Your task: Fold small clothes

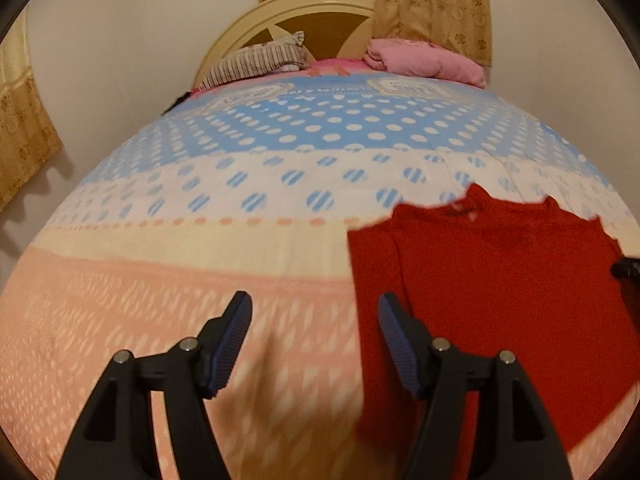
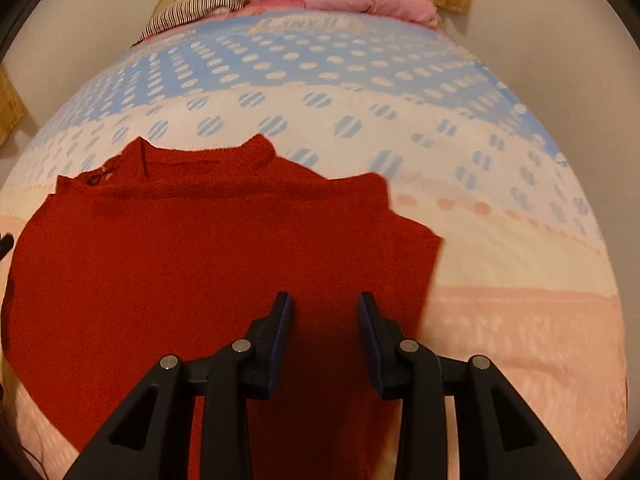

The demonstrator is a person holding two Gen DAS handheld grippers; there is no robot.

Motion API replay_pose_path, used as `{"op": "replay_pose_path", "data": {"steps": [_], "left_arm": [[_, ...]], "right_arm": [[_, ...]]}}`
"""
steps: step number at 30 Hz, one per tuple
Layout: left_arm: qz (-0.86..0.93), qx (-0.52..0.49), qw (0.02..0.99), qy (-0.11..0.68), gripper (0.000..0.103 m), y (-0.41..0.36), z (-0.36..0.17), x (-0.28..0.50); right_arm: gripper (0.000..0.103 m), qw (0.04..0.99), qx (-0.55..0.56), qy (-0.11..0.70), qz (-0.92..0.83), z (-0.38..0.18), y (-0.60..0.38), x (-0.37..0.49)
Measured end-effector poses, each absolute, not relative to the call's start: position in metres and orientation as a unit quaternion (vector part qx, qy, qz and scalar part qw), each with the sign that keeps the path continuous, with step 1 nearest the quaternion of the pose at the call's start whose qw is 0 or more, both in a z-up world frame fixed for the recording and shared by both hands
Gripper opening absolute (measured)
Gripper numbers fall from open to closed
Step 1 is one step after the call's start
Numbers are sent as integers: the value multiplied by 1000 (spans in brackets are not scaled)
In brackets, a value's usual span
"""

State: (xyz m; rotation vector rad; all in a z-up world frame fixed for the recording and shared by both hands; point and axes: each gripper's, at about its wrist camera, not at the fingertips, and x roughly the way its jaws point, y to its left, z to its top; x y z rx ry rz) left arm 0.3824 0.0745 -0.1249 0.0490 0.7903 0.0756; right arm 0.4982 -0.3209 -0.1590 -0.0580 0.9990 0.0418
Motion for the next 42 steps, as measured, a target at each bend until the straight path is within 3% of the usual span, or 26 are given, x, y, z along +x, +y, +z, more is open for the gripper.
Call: {"op": "replay_pose_path", "data": {"steps": [6,17,26,33,42], "left_arm": [[5,18,921,390,72,62,-132,353],[21,16,923,384,86,56,-151,345],[43,6,920,389,98,61,-158,344],[54,9,918,393,100,62,-162,342],[58,-10,915,399,103,69,-165,341]], "right_arm": [[35,896,26,436,77,-134,-320,447],[36,889,59,451,59,-170,-341,410],[36,904,25,421,73,-148,-308,403],[36,898,-2,435,64,-172,-283,410],[36,899,-39,426,89,-160,-237,408]]}}
